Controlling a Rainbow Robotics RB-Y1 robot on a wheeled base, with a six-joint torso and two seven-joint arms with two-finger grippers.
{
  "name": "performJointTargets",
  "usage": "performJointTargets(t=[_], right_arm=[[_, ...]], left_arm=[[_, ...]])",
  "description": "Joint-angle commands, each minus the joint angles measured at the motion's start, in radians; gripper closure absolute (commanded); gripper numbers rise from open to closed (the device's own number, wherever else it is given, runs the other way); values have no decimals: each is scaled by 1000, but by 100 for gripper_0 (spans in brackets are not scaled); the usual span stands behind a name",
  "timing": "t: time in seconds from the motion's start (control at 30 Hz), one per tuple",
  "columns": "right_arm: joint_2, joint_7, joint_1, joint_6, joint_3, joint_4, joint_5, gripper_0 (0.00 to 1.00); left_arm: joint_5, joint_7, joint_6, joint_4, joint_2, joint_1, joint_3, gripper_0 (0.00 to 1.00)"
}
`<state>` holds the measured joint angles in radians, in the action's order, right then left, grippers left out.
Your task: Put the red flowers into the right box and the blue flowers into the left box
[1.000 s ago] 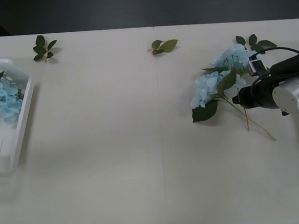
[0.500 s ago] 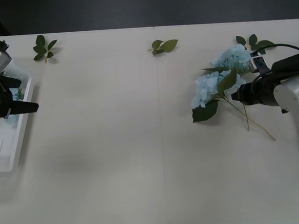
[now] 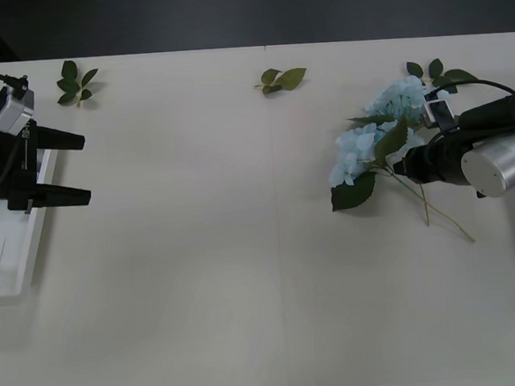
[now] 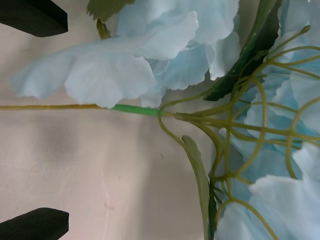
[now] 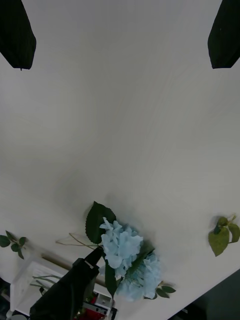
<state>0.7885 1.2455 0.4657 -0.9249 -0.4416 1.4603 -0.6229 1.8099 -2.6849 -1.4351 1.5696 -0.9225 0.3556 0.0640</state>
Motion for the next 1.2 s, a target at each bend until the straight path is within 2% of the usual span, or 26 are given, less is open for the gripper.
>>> performJointTargets(t=[0.03,0.2,0.27,0.3,0.43,0.47,0.53,0.8,0.87,1.2], right_arm=[[-28,-63,11,35,7,-26,11,0],[-48,-63,11,40,7,-38,34,0],[-54,-63,11,38,7,-40,40,7],[-54,-64,11,38,6,-40,43,12],[-58,-63,11,38,7,-40,43,41],[-60,-63,11,40,6,-40,48,53],[-60,-63,11,40,7,-40,46,68],[-60,-63,11,40,6,-41,48,97],[-60,-63,11,40,6,-43,52,100],[-35,-47,11,60,31,-75,71,100]], left_arm=[[75,-20,8,-57,-67,66,-52,0],[149,-20,8,-126,-93,114,-127,0],[184,-20,8,-154,-102,138,-165,0],[200,-20,8,-166,-105,149,-179,0],[244,-20,8,-206,-110,189,-233,0],[255,-20,8,-215,-110,198,-248,0],[276,-20,8,-224,-108,209,-266,0],[293,-20,-4,-221,-108,210,-277,0],[293,-20,-5,-220,-107,207,-277,0],[293,-20,-5,-221,-107,207,-277,0]])
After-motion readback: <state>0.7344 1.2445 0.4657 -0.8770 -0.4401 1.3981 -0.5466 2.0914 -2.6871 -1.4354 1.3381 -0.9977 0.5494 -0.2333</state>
